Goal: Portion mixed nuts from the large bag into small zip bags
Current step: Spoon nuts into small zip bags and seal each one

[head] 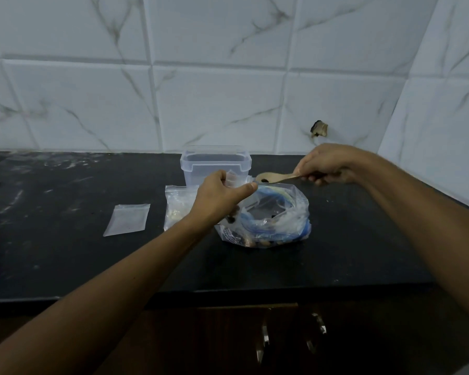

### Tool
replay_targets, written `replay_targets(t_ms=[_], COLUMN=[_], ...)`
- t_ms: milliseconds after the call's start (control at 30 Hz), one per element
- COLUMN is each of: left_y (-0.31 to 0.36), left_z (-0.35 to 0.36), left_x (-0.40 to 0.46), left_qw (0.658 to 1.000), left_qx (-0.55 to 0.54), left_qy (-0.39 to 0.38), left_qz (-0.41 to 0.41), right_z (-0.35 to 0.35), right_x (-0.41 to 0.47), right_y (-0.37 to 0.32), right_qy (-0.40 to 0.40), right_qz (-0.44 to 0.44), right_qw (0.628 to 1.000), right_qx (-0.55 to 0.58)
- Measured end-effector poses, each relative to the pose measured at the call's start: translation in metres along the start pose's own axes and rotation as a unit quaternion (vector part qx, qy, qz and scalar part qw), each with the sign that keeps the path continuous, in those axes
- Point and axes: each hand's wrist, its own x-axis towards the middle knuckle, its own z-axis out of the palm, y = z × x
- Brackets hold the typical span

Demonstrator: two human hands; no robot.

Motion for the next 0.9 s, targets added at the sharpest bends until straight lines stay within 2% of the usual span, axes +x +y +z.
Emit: replay_targets(t_ms=[133, 200, 267, 367, 467, 500, 533, 600, 667, 733, 800, 900], left_y=[0.003, 0.003, 0.004, 0.003, 0.002, 0.002, 0.002, 0.004, 0.004, 0.003, 0.001, -0.004], left_z=[0.008, 0.012, 0.015, 0.016, 0.013, 0.012, 0.011, 0.008, 0.003, -0.002, -0.007, -0.010], left_x=[0.000, 0.000, 0.002, 0.003, 0.004, 0.005, 0.004, 0.003, 0.001, 0.000, -0.001, 0.000], left_qw=[0.999, 0.999, 0.999, 1.000, 1.000, 1.000, 1.000, 1.000, 0.999, 0.999, 0.999, 0.998], left_qx=[0.034, 0.047, 0.049, 0.029, 0.007, 0.001, -0.006, -0.012, -0.021, -0.030, -0.023, -0.030], left_qy=[0.000, 0.000, 0.005, 0.008, 0.013, 0.013, 0.013, 0.014, 0.007, -0.007, -0.019, -0.029], left_qz=[0.018, 0.020, 0.016, 0.004, -0.003, -0.005, -0.008, -0.015, -0.023, -0.031, -0.035, -0.045], right_z=[-0.005, 0.001, 0.013, 0.037, 0.056, 0.060, 0.063, 0.062, 0.051, 0.036, 0.032, 0.046], right_x=[-0.013, -0.025, -0.036, -0.048, -0.062, -0.069, -0.076, -0.086, -0.075, -0.051, -0.026, 0.000], right_y=[-0.022, -0.036, -0.047, -0.058, -0.060, -0.061, -0.062, -0.064, -0.063, -0.052, -0.031, -0.003], right_qy=[0.030, 0.060, 0.101, 0.163, 0.220, 0.227, 0.231, 0.238, 0.262, 0.271, 0.220, 0.128], right_qz=[-0.070, -0.122, -0.182, -0.276, -0.376, -0.402, -0.418, -0.417, -0.360, -0.289, -0.210, -0.114], right_qw=[0.997, 0.985, 0.950, 0.866, 0.722, 0.684, 0.663, 0.670, 0.717, 0.782, 0.837, 0.887], right_qx=[-0.025, -0.106, -0.234, -0.383, -0.537, -0.564, -0.576, -0.566, -0.537, -0.482, -0.456, -0.429])
